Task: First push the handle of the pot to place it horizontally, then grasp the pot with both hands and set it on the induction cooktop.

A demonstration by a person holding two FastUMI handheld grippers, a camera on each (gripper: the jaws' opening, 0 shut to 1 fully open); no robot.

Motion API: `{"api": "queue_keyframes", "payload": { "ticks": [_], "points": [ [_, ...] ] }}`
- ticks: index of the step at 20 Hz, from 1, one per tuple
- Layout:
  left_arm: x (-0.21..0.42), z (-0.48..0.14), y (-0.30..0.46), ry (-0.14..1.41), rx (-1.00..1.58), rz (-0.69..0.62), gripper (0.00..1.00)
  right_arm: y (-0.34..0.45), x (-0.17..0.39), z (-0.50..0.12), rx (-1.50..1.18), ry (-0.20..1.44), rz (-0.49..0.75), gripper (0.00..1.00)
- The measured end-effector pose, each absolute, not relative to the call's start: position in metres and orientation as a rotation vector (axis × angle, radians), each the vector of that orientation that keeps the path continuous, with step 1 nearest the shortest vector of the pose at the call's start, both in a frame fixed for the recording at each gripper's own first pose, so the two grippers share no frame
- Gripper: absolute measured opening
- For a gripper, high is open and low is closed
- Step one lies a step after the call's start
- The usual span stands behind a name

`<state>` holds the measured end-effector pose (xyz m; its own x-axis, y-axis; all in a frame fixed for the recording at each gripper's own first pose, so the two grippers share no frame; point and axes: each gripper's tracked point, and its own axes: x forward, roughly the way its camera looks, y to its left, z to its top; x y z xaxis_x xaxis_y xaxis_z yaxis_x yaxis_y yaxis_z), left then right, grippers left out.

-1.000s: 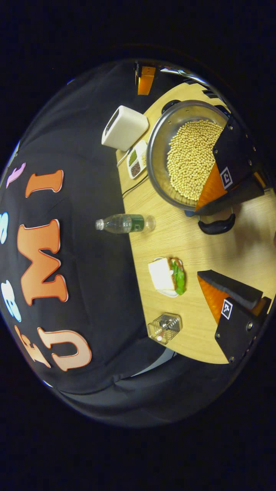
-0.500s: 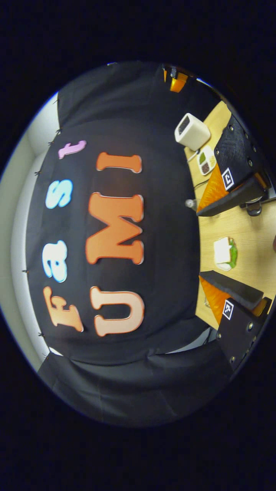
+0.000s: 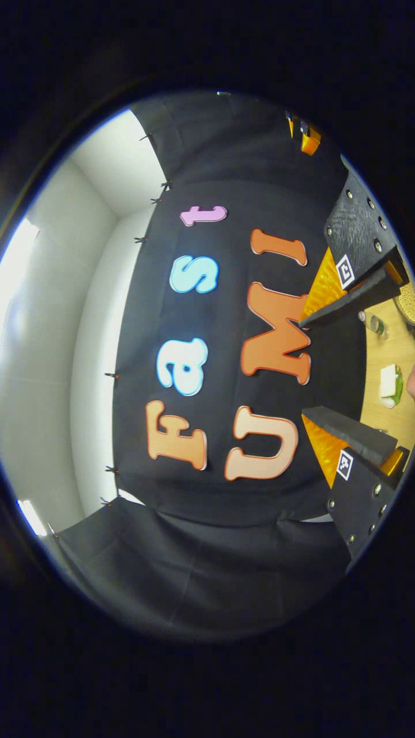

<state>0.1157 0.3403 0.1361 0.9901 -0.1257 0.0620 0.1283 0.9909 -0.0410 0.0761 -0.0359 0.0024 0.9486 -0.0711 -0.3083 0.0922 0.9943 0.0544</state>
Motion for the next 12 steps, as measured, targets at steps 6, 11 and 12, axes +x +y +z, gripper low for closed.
{"api": "queue_keyframes", "payload": {
  "ticks": [6, 11, 12],
  "points": [
    [0.084, 0.192, 0.34, -0.181, -0.022, -0.13, 0.85, -0.035, 0.079, 0.071, 0.041, 0.157, -0.053, 0.97],
    [0.064, 0.183, 0.362, -0.198, -0.041, -0.048, 0.85, -0.039, 0.072, 0.09, 0.014, 0.058, -0.032, 0.97],
    [0.061, 0.172, 0.371, -0.181, -0.041, -0.013, 0.84, -0.042, 0.072, 0.089, 0.012, 0.051, -0.033, 0.94]
  ]
}}
